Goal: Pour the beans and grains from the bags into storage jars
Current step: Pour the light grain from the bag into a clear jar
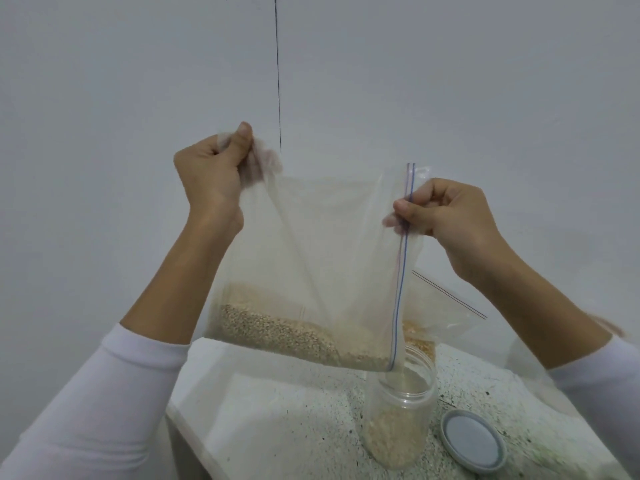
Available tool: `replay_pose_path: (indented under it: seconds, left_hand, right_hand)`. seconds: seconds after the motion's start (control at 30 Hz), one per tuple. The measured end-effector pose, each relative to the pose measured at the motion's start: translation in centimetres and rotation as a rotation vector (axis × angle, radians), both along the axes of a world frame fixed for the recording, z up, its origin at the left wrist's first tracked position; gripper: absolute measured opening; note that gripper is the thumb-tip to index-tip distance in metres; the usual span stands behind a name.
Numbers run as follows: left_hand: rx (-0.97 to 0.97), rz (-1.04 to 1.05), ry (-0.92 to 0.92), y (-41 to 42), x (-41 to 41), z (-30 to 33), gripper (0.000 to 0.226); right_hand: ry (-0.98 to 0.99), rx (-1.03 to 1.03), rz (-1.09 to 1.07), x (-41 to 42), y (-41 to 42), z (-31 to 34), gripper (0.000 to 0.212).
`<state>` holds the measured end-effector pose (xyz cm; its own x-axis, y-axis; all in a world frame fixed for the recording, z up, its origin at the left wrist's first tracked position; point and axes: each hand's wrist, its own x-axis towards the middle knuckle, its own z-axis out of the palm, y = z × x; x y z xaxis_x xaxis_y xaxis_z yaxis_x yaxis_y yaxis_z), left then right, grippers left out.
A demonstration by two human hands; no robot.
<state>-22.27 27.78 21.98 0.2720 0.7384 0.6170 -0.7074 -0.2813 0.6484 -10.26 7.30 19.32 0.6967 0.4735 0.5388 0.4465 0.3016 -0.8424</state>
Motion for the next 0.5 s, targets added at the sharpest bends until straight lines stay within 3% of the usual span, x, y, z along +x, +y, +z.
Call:
replay_pose_path:
  seconds: [0.37,0.5]
  left_hand:
    - [-0.018,-0.02,-0.01,0.87,0.1,-0.11,0.034]
    - [-0.049,-0.026,-0.039,0.87,0.06,-0.2,0.05]
  right_hand:
    - [-0.012,-0.001,-0.037,0.12,-0.21,-0.28,0.022]
    - [0.0,0.023,-0.052,0.18,-0.45,-0.26,0.026]
